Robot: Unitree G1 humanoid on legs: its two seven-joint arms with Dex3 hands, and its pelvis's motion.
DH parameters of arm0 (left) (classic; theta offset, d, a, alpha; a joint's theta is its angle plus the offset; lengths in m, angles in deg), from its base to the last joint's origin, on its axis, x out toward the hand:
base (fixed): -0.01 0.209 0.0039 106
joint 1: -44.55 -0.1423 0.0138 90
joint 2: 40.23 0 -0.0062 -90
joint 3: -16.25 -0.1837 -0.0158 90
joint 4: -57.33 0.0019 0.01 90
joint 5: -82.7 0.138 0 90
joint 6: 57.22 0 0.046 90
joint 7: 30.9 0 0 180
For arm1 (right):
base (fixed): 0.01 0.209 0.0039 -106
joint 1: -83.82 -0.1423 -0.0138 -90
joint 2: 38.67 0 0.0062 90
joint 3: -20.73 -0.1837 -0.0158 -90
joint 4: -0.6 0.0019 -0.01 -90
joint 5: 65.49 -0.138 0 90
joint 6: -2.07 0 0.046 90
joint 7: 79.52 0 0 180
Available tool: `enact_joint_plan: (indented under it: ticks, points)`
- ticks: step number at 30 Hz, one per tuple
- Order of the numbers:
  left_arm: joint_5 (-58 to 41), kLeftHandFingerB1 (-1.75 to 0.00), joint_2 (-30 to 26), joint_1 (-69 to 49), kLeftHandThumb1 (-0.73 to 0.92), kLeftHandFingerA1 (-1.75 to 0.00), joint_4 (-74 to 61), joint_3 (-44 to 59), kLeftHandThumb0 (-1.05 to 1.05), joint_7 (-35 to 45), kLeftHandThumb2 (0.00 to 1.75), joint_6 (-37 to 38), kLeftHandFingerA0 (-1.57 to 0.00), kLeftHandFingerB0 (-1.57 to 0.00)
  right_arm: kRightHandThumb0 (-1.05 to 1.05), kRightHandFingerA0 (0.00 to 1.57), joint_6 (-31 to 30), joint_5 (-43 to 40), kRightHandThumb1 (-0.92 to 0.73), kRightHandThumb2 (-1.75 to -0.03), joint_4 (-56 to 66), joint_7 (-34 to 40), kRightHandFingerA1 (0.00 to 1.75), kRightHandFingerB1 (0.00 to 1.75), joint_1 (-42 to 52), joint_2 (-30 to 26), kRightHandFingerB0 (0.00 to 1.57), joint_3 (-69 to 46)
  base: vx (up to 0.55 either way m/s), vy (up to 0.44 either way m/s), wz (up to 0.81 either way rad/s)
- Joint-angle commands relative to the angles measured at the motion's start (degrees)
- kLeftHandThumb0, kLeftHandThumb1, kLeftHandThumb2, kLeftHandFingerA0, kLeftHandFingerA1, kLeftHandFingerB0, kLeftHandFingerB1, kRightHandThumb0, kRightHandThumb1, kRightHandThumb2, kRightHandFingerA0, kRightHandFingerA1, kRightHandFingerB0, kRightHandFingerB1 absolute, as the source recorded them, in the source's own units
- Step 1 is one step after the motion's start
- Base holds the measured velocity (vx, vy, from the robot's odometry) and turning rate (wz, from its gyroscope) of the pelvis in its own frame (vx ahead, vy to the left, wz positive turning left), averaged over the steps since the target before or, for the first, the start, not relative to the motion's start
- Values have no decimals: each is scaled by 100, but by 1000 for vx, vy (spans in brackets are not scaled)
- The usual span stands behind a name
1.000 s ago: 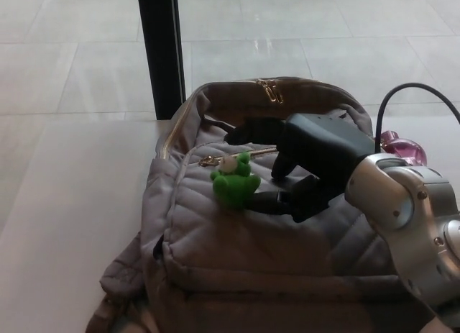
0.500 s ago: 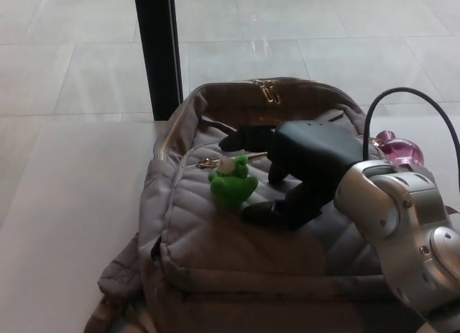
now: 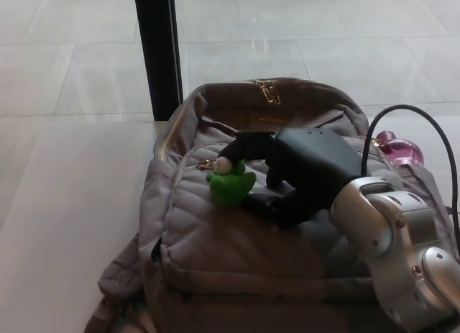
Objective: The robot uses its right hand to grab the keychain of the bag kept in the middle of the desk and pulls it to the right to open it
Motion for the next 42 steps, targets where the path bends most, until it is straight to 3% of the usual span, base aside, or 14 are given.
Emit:
enact_joint_plan:
  ticks: [1, 11, 14, 18, 19, 20, 22, 24, 26, 28, 33, 34, 41, 42]
  points:
    - [6, -110, 2, -49, 56, -120, -102, 2, -105, -145, 143, 61, -107, -96, -24, 89, 602, -50, -68, -88, -269, 575, 175, 81, 433, 168, 93, 16, 0, 0, 0]
    - [54, -105, 5, -70, 55, -113, -51, -76, -105, -140, 141, 248, -99, -89, -27, 94, 961, 61, -56, -99, -556, 996, 175, 79, 502, 522, 95, 56, 0, 0, 0]
    - [54, -105, 6, -93, 68, -114, -77, -86, -105, -141, 121, 297, -99, -84, -27, 93, 1006, 79, -58, -95, -582, 1010, 175, 78, 496, 535, 94, 67, 0, 0, 0]
    - [86, -104, 48, -68, 72, -112, -87, -136, -105, -249, 121, 289, -99, -84, -32, 95, 1370, 58, -57, -101, -697, 1195, 169, 100, 510, 446, 93, 40, 0, 0, 0]
    - [76, -106, 50, -73, 60, -113, -93, -133, -105, -220, 144, 317, -98, -90, -34, 95, 1369, 60, -55, -102, -708, 1203, 169, 107, 516, 449, 92, 34, 0, 0, 0]
    - [49, -107, 71, -54, 78, -115, -52, -107, -105, -236, 120, 345, -99, -87, -36, 89, 1228, 133, -55, -94, -688, 1167, 175, 117, 543, 471, 86, 42, 0, 0, 0]
    - [91, -107, 60, -41, 79, -115, -50, -152, -105, -240, 121, 356, -98, -85, -37, 112, 1180, 173, -48, -99, -680, 1133, 162, 125, 553, 466, 89, 45, 0, 0, 0]
    - [142, -106, 47, -38, 81, -114, -89, -207, -105, -316, 122, 336, -98, -85, -30, 89, 1242, 269, -48, -115, -729, 1225, 175, 162, 580, 435, 77, 73, 0, 0, 0]
    - [64, -108, 65, -8, 80, -116, -57, -157, -105, -296, 120, 325, -98, -86, -30, 90, 1288, 389, -44, -118, -756, 1304, 175, 165, 562, 393, 77, 102, 0, 0, 0]
    - [46, -108, 71, 10, 80, -116, -43, -143, -105, -286, 122, 307, -98, -86, -31, 96, 1335, 497, -46, -117, -789, 1371, 175, 139, 540, 348, 77, 135, 0, 0, 0]
    - [59, -109, 82, 12, 83, -118, -73, -153, -105, -306, 121, 353, -97, -89, -35, 97, 1669, 921, -33, -131, -988, 1847, 175, 171, 408, 127, 76, 239, 0, 0, 0]
    - [106, -108, 77, 8, 67, -115, -77, -191, -105, -344, 145, 373, -97, -92, -36, 99, 1645, 906, -35, -132, -1005, 1823, 175, 173, 402, 121, 78, 213, 0, 0, 0]
    - [15, -110, 93, -28, 67, -118, -72, -117, -105, -361, 144, 322, -100, -92, -31, 102, 1609, 803, -38, -125, -982, 1978, 175, 154, 516, 169, 86, -68, 0, 0, 0]
    - [45, -109, 93, -28, 87, -117, -18, -132, -105, -373, 120, 373, -101, -90, -34, 99, 1510, 760, -55, -95, -908, 1940, 175, 111, 535, 198, 81, -162, 0, 0, 0]
